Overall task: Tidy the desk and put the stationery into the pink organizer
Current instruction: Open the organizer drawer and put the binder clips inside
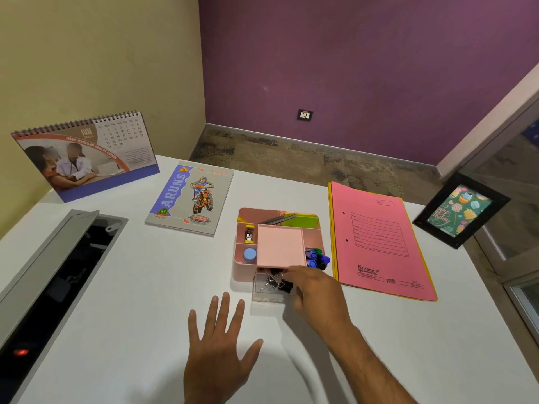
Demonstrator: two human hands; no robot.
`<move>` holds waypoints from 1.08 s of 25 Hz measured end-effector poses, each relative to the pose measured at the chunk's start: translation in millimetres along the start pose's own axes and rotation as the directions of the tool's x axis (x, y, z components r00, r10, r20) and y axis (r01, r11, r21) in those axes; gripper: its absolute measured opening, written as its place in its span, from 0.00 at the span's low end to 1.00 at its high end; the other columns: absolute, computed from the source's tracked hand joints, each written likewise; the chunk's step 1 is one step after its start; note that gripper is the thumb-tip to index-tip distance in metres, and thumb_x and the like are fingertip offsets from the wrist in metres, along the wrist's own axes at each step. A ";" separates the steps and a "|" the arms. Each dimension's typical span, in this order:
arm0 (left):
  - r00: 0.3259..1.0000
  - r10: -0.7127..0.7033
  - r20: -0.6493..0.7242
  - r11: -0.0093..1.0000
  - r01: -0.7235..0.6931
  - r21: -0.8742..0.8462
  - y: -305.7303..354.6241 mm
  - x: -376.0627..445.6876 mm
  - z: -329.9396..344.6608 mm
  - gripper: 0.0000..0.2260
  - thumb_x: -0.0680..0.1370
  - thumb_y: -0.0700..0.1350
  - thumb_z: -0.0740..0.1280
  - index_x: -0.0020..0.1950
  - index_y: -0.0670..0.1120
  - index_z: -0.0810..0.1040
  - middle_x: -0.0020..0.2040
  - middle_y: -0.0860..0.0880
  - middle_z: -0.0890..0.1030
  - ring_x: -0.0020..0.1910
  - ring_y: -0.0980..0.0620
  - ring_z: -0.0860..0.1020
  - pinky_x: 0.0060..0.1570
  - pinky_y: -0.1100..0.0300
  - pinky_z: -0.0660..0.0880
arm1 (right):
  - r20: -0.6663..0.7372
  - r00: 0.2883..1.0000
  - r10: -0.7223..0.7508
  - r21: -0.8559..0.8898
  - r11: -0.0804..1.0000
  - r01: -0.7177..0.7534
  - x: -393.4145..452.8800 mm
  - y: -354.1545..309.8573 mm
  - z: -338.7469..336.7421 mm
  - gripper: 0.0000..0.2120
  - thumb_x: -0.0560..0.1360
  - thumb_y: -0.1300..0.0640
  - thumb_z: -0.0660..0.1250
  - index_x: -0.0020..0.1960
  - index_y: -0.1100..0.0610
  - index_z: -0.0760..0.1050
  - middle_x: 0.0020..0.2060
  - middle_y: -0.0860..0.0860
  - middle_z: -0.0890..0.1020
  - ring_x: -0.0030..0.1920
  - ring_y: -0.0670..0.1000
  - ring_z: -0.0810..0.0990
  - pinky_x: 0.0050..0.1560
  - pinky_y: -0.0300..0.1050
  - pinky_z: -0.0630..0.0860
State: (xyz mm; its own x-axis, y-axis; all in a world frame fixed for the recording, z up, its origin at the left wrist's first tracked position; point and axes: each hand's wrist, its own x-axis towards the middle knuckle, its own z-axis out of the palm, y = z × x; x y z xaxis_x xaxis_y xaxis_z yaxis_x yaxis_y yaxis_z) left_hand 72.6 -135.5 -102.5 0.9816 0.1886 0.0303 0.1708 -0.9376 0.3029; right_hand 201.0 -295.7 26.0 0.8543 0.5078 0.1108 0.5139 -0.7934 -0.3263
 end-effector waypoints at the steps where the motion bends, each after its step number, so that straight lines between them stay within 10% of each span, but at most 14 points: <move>1: 1.000 -0.005 0.006 1.000 0.005 -0.002 0.8 0.5 -1.2 0.36 0.72 0.73 0.57 0.74 0.52 0.70 0.76 0.45 0.65 0.76 0.42 0.64 0.71 0.31 0.55 | -0.071 0.997 0.019 0.009 1.000 -0.019 -5.9 1.4 -1.6 0.21 0.60 0.71 0.74 0.50 0.55 0.85 0.47 0.51 0.86 0.48 0.57 0.83 0.48 0.52 0.82; 8: 0.998 -0.041 0.053 0.999 0.040 0.005 4.3 3.4 -9.1 0.36 0.72 0.73 0.54 0.73 0.53 0.72 0.75 0.46 0.67 0.74 0.42 0.66 0.70 0.30 0.57 | 0.166 0.970 0.176 -0.283 0.951 -0.125 -17.7 -8.0 15.9 0.32 0.72 0.59 0.68 0.72 0.41 0.66 0.64 0.49 0.70 0.68 0.55 0.62 0.60 0.49 0.61; 14: 0.995 -0.052 0.087 0.999 0.050 0.019 6.6 3.9 -13.5 0.37 0.72 0.73 0.53 0.73 0.53 0.72 0.75 0.46 0.68 0.74 0.41 0.66 0.70 0.30 0.57 | 0.039 0.974 0.221 -0.294 0.934 -0.200 -20.7 -9.6 11.3 0.25 0.70 0.57 0.71 0.66 0.46 0.75 0.62 0.50 0.75 0.63 0.55 0.70 0.60 0.52 0.67; 18: 0.993 -0.054 0.107 0.999 0.053 0.010 6.7 4.5 -15.9 0.37 0.72 0.73 0.52 0.73 0.53 0.72 0.75 0.45 0.68 0.74 0.42 0.67 0.69 0.30 0.58 | -0.237 0.919 0.316 0.202 0.941 -0.272 -48.5 -8.4 27.4 0.17 0.68 0.61 0.72 0.55 0.48 0.81 0.51 0.46 0.80 0.52 0.49 0.77 0.50 0.46 0.78; 21: 0.992 -0.056 0.117 0.998 0.055 0.004 8.2 4.5 -17.9 0.37 0.73 0.73 0.52 0.72 0.52 0.72 0.75 0.45 0.69 0.74 0.42 0.67 0.68 0.30 0.58 | -0.128 0.650 0.749 0.759 0.496 -0.422 -61.7 -24.5 46.9 0.23 0.66 0.56 0.80 0.53 0.40 0.74 0.50 0.41 0.78 0.46 0.45 0.78 0.41 0.34 0.76; 23: 0.991 -0.055 0.126 0.998 0.055 0.002 8.9 4.6 -19.1 0.37 0.73 0.73 0.52 0.72 0.52 0.72 0.75 0.45 0.69 0.74 0.42 0.68 0.69 0.30 0.59 | 0.032 0.546 0.837 0.850 0.265 -0.455 -59.9 -35.3 56.6 0.32 0.62 0.55 0.82 0.60 0.42 0.70 0.53 0.39 0.75 0.49 0.44 0.78 0.44 0.37 0.75; 27: 0.988 -0.060 0.140 0.998 0.060 0.008 10.0 5.4 -23.1 0.37 0.73 0.73 0.50 0.72 0.52 0.73 0.74 0.45 0.70 0.73 0.41 0.69 0.68 0.30 0.59 | 0.046 0.568 0.822 0.880 0.235 -0.412 -47.5 -38.6 65.2 0.33 0.64 0.60 0.82 0.62 0.46 0.70 0.52 0.42 0.77 0.50 0.46 0.78 0.38 0.30 0.75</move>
State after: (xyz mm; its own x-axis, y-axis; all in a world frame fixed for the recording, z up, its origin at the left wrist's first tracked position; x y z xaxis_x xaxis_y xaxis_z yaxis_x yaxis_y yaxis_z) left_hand 77.6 -137.1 -77.4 0.9717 0.2020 -0.1221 0.2300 -0.9268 0.2969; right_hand 135.5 -267.2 -27.9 0.9037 -0.3485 -0.2488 -0.2997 -0.0997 -0.9488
